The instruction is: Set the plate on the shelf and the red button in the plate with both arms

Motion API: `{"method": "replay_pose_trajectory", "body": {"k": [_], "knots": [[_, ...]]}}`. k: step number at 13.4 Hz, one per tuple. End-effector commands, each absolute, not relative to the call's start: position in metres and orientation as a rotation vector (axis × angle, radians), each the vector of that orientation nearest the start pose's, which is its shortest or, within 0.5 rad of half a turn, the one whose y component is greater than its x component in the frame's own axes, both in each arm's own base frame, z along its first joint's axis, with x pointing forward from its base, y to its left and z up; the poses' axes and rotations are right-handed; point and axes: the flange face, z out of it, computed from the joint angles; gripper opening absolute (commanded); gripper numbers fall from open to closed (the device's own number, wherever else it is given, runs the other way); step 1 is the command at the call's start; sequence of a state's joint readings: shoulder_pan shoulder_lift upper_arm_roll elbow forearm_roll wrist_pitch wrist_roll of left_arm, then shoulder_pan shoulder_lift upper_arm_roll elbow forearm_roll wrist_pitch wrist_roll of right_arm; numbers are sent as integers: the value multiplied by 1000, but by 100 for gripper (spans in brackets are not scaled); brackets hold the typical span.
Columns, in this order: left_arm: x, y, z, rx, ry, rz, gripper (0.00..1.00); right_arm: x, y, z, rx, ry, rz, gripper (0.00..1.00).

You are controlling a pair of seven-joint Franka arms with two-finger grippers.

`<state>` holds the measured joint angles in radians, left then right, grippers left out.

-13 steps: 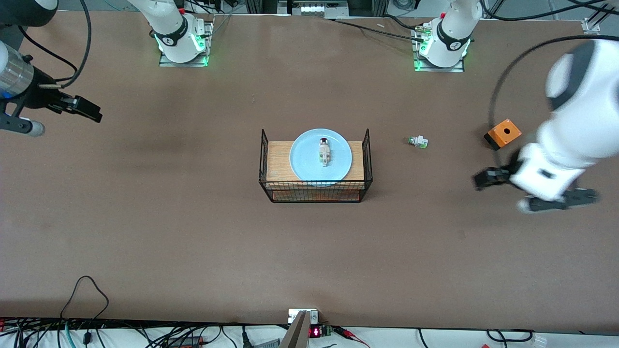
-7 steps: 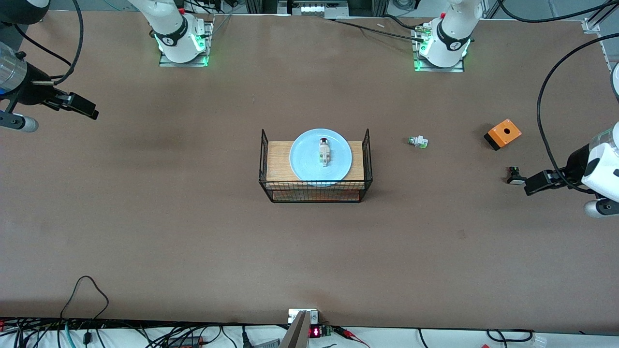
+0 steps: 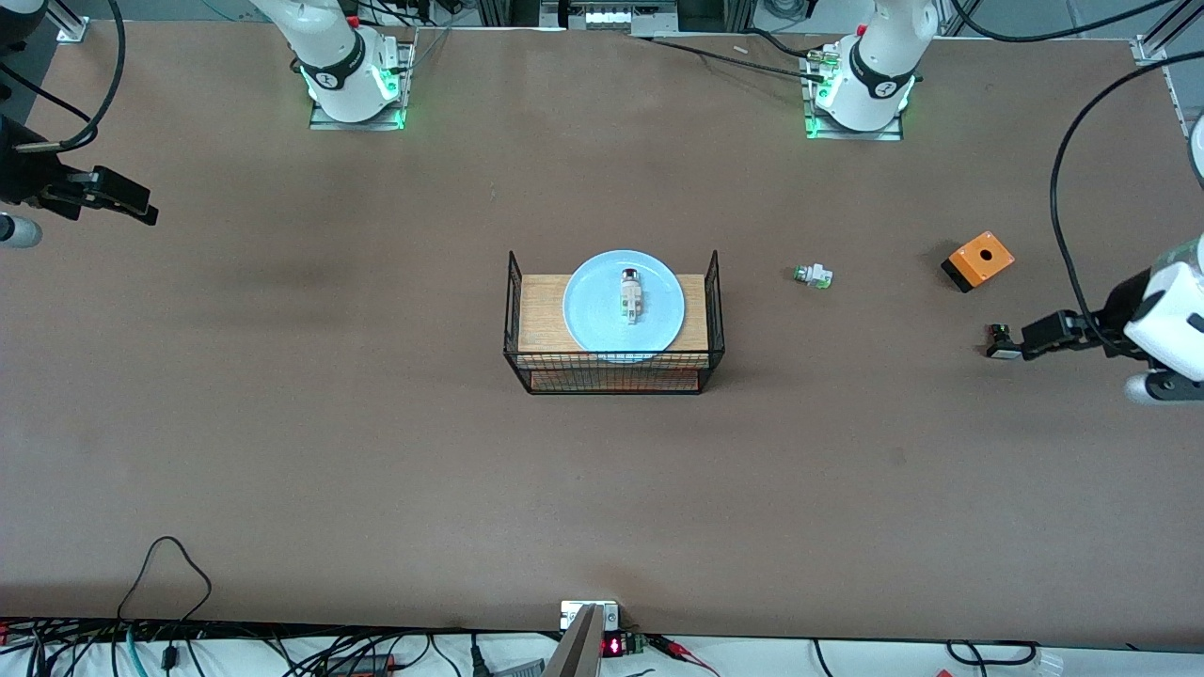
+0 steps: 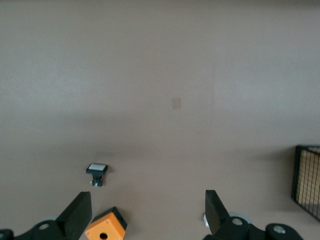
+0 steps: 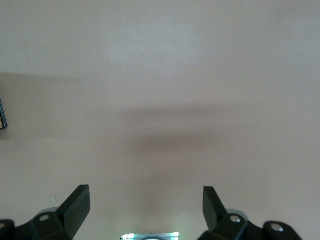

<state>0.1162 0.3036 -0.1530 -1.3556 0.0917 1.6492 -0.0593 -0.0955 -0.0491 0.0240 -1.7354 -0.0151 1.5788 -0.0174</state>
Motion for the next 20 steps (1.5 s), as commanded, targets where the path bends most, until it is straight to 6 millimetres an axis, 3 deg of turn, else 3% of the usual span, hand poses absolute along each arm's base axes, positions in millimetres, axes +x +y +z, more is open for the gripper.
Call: {"method": "replay_pose_trajectory", "body": {"k": [1,5,9,15,17,20], "knots": [[618,-24,571,-3087,40,4,100,537,-33,580,-3136,34,183,100],[597,-23,599,-3091,69,-19,100,538,-33,580,-3138,31,181,100],[588,-25,592,-3125,35,4,100,539,-36,582,-3143,45,170,100],[566,-22,602,-3139,44,-19,100,540,-35,584,-3145,38,168,100],[565,-24,603,-3139,51,-19,100,541,-35,594,-3147,33,136,100],[566,-23,607,-3141,44,-27,100,542,-36,591,-3143,41,145,100]]}}
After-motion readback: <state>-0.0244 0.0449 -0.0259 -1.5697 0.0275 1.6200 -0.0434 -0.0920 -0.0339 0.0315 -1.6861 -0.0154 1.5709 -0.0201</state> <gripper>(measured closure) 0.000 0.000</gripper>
